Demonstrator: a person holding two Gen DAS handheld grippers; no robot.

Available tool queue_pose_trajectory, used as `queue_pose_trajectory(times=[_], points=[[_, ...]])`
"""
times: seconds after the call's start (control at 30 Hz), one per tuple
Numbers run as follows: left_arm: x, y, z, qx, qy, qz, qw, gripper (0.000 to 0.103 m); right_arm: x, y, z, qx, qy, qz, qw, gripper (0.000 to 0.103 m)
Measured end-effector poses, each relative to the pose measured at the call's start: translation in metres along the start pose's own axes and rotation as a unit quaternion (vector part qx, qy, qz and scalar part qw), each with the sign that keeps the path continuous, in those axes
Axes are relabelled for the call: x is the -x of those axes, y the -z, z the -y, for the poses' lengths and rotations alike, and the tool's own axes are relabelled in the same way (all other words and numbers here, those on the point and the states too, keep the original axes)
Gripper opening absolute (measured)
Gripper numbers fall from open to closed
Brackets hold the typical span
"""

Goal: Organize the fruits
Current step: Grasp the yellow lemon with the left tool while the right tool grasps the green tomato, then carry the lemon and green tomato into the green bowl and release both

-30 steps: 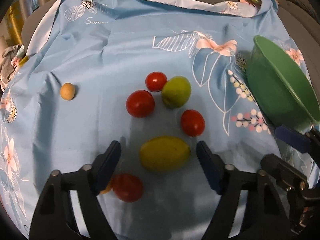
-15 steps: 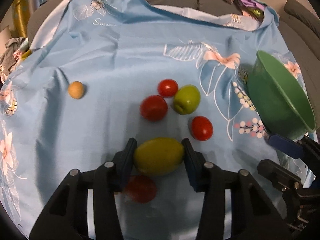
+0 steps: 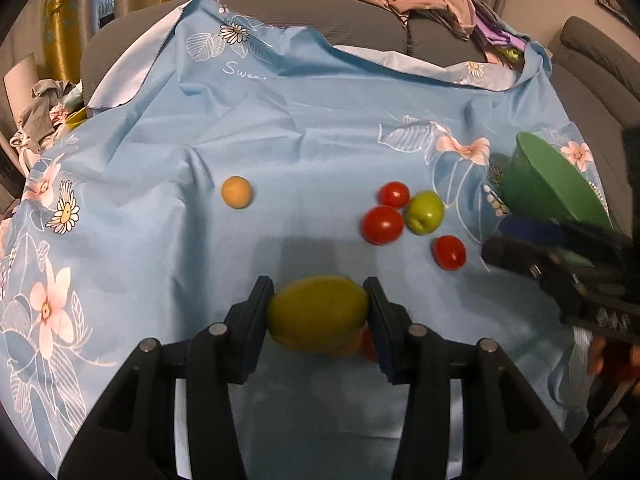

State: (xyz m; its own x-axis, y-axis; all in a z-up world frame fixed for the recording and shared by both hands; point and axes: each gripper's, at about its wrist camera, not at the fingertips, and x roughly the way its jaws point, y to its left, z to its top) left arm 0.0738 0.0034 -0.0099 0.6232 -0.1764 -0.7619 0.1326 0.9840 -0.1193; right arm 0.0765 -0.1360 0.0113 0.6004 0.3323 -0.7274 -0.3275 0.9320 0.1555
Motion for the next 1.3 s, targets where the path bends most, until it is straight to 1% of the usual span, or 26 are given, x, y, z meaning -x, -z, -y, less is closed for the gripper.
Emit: queue_pose_trajectory(times=[0.1, 0.2, 0.33, 0.37, 0.43, 0.6, 0.67, 0.73, 0.77, 0.83, 0.9, 0.97, 1.07, 1.17, 1.3], points=[[0.001, -0.002, -0.010, 0.007, 0.012, 0.007, 0.9999, 0.046, -0.017, -0.019, -0.001, 0.002, 0.016, -0.020, 1.000, 0.049], [0.001, -0.003, -0.017, 0.011, 0.023, 0.004, 0.9997, 0.047, -0.038, -0.034, -0.003, 0.013, 0.028, -0.045, 0.999, 0.049], [0.003, -0.001, -0.023, 0.017, 0.031, 0.004, 0.9994, 0.047, -0.063, -0.040, -0.001, 0.036, 0.062, -0.084, 0.994, 0.049], [0.003, -0.001, -0.024, 0.018, 0.032, 0.003, 0.9993, 0.047, -0.068, -0.041, 0.000, 0.040, 0.064, -0.092, 0.993, 0.049], [0.004, -0.001, -0.026, 0.020, 0.037, 0.005, 0.9991, 0.044, -0.076, -0.042, 0.002, 0.046, 0.063, -0.109, 0.991, 0.049], [0.002, -0.002, -0.027, 0.021, 0.043, 0.003, 0.9989, 0.044, -0.085, -0.043, 0.006, 0.052, 0.057, -0.125, 0.989, 0.049], [-0.001, -0.001, -0.027, 0.020, 0.044, -0.005, 0.9988, 0.044, -0.086, -0.043, 0.006, 0.053, 0.052, -0.123, 0.990, 0.049], [-0.003, 0.000, -0.028, 0.021, 0.050, -0.013, 0.9984, 0.046, -0.086, -0.042, 0.004, 0.053, 0.052, -0.121, 0.990, 0.046], [-0.004, 0.001, -0.030, 0.023, 0.054, -0.017, 0.9981, 0.048, -0.085, -0.040, 0.002, 0.060, 0.056, -0.120, 0.989, 0.045], [-0.007, 0.004, -0.034, 0.029, 0.055, -0.025, 0.9977, 0.054, -0.084, -0.037, -0.003, 0.068, 0.053, -0.118, 0.989, 0.045], [-0.005, 0.007, -0.035, 0.027, 0.061, -0.023, 0.9975, 0.057, -0.080, -0.036, -0.004, 0.063, 0.051, -0.109, 0.991, 0.045], [-0.004, 0.008, -0.034, 0.022, 0.062, -0.024, 0.9976, 0.060, -0.065, -0.035, -0.005, 0.050, 0.040, -0.085, 0.994, 0.045], [-0.005, 0.010, -0.032, 0.015, 0.066, -0.024, 0.9974, 0.060, -0.039, -0.031, -0.004, 0.032, 0.017, -0.045, 0.998, 0.045], [-0.007, 0.011, -0.028, 0.006, 0.064, -0.021, 0.9977, 0.060, -0.020, -0.025, -0.005, 0.026, -0.001, -0.022, 0.999, 0.045], [-0.009, 0.011, -0.026, -0.003, 0.076, -0.022, 0.9969, 0.061, -0.003, -0.019, -0.001, 0.013, -0.027, 0.005, 1.000, 0.045]])
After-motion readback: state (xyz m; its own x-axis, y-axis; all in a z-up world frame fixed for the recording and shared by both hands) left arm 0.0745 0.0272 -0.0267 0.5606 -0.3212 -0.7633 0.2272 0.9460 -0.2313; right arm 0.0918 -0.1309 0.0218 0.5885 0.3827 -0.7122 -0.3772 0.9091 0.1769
